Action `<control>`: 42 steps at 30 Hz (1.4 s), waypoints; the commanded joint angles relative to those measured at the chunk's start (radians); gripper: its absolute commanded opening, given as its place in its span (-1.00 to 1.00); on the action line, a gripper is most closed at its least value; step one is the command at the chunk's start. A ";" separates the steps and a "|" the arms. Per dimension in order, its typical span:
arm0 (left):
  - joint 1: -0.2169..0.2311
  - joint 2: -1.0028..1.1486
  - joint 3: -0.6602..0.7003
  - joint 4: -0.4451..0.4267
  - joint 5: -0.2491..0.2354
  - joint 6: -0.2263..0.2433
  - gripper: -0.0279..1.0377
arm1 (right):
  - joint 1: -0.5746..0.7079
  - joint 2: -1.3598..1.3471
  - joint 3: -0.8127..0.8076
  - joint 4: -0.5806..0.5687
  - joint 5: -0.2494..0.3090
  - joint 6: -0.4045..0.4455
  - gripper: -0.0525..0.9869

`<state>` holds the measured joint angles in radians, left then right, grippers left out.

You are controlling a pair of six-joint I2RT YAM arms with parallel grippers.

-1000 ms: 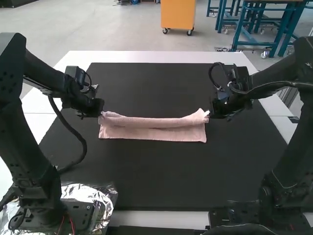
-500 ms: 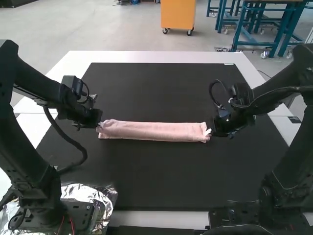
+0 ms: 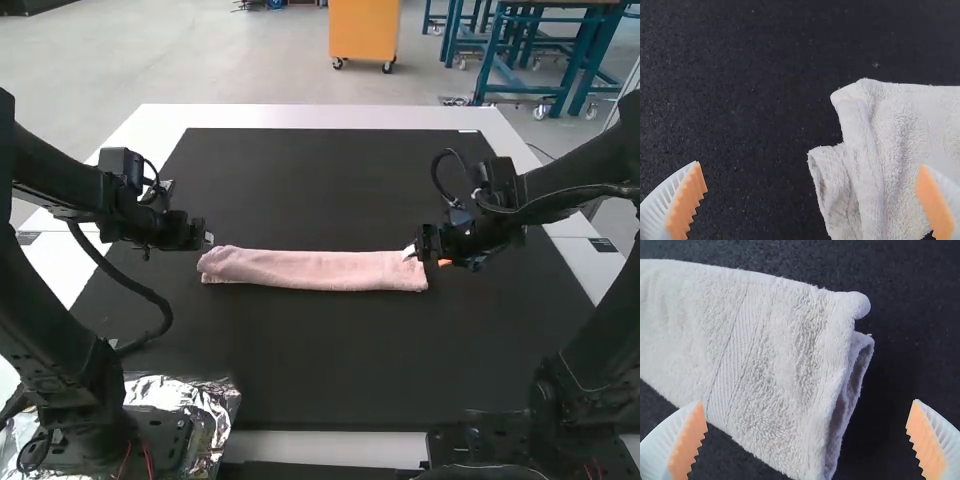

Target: Fold the towel.

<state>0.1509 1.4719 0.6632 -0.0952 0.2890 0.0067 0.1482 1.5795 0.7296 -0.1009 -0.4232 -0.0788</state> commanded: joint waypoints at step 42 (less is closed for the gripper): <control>0.013 -0.019 0.039 0.014 0.049 -0.048 0.87 | 0.051 0.272 0.028 0.058 -0.117 -0.021 -0.95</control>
<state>0.1635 1.4715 0.6765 -0.0929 0.3206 -0.0269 0.1810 1.8221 0.7780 0.0151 -0.4320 -0.0746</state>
